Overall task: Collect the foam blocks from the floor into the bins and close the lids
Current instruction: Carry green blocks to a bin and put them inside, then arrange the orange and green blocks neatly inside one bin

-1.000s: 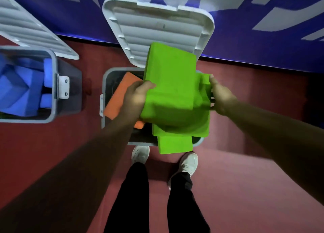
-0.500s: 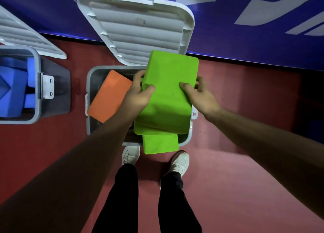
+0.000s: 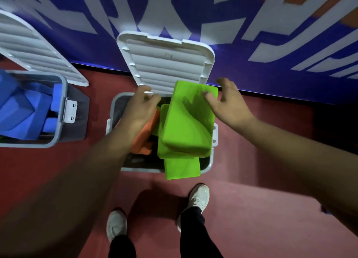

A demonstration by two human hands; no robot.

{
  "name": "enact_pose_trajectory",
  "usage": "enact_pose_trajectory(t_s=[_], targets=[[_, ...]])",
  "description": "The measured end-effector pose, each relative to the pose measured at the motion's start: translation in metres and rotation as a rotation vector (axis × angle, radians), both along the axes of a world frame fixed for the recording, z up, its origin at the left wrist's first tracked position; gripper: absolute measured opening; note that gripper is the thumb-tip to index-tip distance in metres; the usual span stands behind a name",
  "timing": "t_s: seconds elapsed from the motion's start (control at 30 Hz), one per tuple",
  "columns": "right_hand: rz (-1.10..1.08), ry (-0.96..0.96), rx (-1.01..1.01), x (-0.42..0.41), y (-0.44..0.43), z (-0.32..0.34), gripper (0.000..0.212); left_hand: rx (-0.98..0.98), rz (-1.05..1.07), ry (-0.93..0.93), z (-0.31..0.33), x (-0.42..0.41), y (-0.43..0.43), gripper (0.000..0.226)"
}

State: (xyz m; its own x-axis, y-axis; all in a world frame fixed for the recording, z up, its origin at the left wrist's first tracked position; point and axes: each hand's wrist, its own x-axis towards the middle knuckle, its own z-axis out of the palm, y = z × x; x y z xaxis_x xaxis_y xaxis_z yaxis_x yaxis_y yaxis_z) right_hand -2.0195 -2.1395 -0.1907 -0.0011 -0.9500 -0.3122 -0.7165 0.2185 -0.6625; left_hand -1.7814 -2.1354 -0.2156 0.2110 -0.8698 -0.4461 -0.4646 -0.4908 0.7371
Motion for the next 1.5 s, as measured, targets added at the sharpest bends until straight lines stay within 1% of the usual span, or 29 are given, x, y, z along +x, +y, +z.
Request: enact_pose_trajectory(t_s=[0.07,0.2,0.3,0.37,0.47,0.57,0.7,0.87,0.93,1.07,1.2,1.3,1.4,1.5], targets=[[0.047,0.015,-0.065,0.026,0.007,0.018,0.062,-0.018,-0.004,-0.011,0.010,0.027,0.005,0.048],[0.084,0.066,-0.148,0.095,0.036,0.036,0.061,-0.003,-0.061,-0.034,0.018,0.095,0.035,0.036],[0.072,0.095,-0.193,0.152,0.070,0.036,0.059,0.005,-0.088,-0.011,0.019,0.146,0.064,0.042],[0.073,0.087,-0.199,0.188,0.091,0.028,0.059,0.002,-0.092,-0.003,0.012,0.176,0.083,0.044],[0.073,0.082,-0.183,0.232,0.120,0.001,0.065,0.013,-0.116,-0.049,-0.007,0.212,0.108,0.025],[0.067,0.078,-0.093,0.258,0.145,-0.041,0.062,0.022,-0.160,-0.102,-0.040,0.231,0.128,0.016],[0.035,0.109,0.015,0.267,0.171,-0.108,0.056,0.047,-0.175,-0.091,-0.097,0.236,0.153,0.012],[0.009,0.113,0.108,0.267,0.180,-0.179,0.050,0.012,-0.164,-0.078,-0.165,0.230,0.155,0.015],[0.014,0.116,0.105,0.266,0.176,-0.201,0.045,-0.029,-0.177,-0.108,-0.187,0.228,0.146,0.023],[-0.015,0.115,0.084,0.264,0.159,-0.234,0.054,-0.112,-0.155,-0.180,-0.214,0.227,0.123,0.037],[-0.098,0.067,0.129,0.267,0.139,-0.267,0.055,-0.066,-0.157,-0.186,-0.240,0.228,0.100,0.057],[-0.197,-0.068,0.205,0.272,0.130,-0.292,0.047,-0.040,-0.226,-0.182,-0.265,0.225,0.091,0.053],[-0.257,-0.183,0.181,0.277,0.128,-0.309,0.049,-0.105,-0.236,-0.221,-0.287,0.228,0.090,0.050],[-0.326,-0.271,0.084,0.284,0.132,-0.315,0.055,-0.202,-0.223,-0.217,-0.297,0.231,0.094,0.027]])
